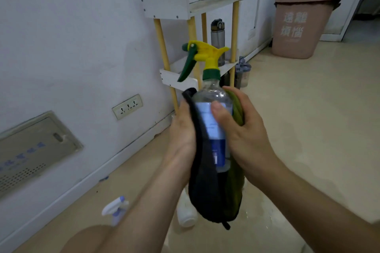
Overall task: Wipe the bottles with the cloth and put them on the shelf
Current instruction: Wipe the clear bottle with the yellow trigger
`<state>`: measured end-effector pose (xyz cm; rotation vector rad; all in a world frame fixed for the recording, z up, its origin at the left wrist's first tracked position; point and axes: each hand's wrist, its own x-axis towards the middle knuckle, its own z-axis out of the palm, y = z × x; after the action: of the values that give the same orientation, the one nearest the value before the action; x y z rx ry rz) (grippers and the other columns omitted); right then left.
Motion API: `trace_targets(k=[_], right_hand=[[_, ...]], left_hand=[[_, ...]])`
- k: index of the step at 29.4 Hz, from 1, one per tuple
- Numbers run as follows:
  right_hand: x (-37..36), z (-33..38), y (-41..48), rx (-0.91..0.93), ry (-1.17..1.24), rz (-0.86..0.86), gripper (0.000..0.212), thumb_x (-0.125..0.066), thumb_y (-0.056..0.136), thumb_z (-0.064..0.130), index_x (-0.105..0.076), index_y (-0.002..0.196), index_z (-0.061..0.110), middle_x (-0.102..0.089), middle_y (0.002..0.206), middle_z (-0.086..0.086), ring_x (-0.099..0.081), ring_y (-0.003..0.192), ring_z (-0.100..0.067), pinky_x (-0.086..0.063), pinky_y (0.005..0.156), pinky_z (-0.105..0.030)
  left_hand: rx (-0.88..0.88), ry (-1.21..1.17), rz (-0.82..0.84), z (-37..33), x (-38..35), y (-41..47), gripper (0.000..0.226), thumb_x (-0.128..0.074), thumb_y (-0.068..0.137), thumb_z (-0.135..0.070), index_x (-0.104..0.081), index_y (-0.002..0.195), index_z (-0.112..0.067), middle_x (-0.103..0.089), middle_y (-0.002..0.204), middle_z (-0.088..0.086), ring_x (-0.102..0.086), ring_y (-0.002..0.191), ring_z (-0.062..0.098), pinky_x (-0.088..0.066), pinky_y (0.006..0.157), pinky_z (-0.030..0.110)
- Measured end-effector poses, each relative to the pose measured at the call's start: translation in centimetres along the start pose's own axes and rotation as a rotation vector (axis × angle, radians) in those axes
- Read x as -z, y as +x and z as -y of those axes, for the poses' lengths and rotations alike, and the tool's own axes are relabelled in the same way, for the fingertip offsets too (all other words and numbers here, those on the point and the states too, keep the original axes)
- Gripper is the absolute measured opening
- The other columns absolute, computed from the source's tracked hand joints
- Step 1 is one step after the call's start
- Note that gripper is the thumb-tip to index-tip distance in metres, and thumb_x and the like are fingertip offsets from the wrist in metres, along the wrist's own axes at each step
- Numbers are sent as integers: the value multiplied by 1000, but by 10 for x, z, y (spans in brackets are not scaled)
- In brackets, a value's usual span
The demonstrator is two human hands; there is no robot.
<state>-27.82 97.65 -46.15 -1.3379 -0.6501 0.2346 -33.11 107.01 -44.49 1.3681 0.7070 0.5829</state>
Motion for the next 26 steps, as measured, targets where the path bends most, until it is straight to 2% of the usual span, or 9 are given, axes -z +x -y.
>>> trace_targets(k=[2,5,9,11,13,16,21,23,26], right_hand=[[7,-3,7,-78,77,-105,27,-61,93,34,-64,119,25,-72,99,14,-68,91,1,-53,74,-16],[11,-6,8,-196,140,-83,25,-51,101,30,-66,121,24,-73,105,10,-68,97,-2,-56,79,-18],[8,-6,1,-174,1,10,40,-40,101,47,-50,140,41,-58,130,26,-55,122,3,-43,109,-27],[2,-3,-8,-154,-129,143,53,-42,89,62,-34,142,55,-45,115,51,-44,121,20,-35,102,-9],[-2,-6,-15,-162,-198,260,69,-52,73,67,-21,135,61,-43,108,56,-45,111,26,-37,92,-2],[0,-14,-15,-157,-224,259,94,-65,61,68,-16,139,53,-50,126,34,-52,114,12,-45,98,-15],[12,-16,0,-259,44,27,70,-82,56,64,-62,114,31,-75,104,3,-72,91,-13,-58,83,-33],[16,-15,3,-286,134,-7,72,-74,50,62,-67,109,21,-76,97,-5,-74,87,-24,-60,78,-39],[24,-9,9,-283,255,-40,69,-71,55,57,-69,107,13,-75,99,-16,-72,84,-29,-58,78,-43]], left_hand=[[-266,312,109,13,-6,-6,43,-47,95,-57,-41,136,-45,-63,122,-10,-62,110,13,-51,92,36],[-356,416,182,23,-7,-15,66,-58,86,-61,-18,138,-60,-54,128,-19,-56,114,7,-49,94,34],[-253,209,52,20,0,1,61,-68,72,-62,-42,125,-49,-62,110,-19,-62,102,7,-54,91,38],[-143,-17,70,20,1,12,50,-68,77,-57,-53,120,-36,-70,107,-5,-69,98,17,-56,89,45],[-130,-149,42,24,0,18,26,-58,93,-45,-59,112,-28,-73,97,-1,-72,91,20,-58,83,44],[-247,39,-121,29,1,24,23,-45,97,-49,-60,86,-35,-70,83,-6,-69,87,19,-55,83,43],[-422,283,-262,20,7,15,26,-57,97,-33,-57,72,-23,-61,66,-9,-56,68,11,-44,67,34],[-290,30,-123,18,4,6,11,-66,91,-36,-68,88,-25,-72,78,-11,-66,77,11,-53,77,34],[97,-248,286,26,-1,-12,64,-69,73,-59,-62,124,-22,-73,112,7,-70,101,27,-57,87,45]])
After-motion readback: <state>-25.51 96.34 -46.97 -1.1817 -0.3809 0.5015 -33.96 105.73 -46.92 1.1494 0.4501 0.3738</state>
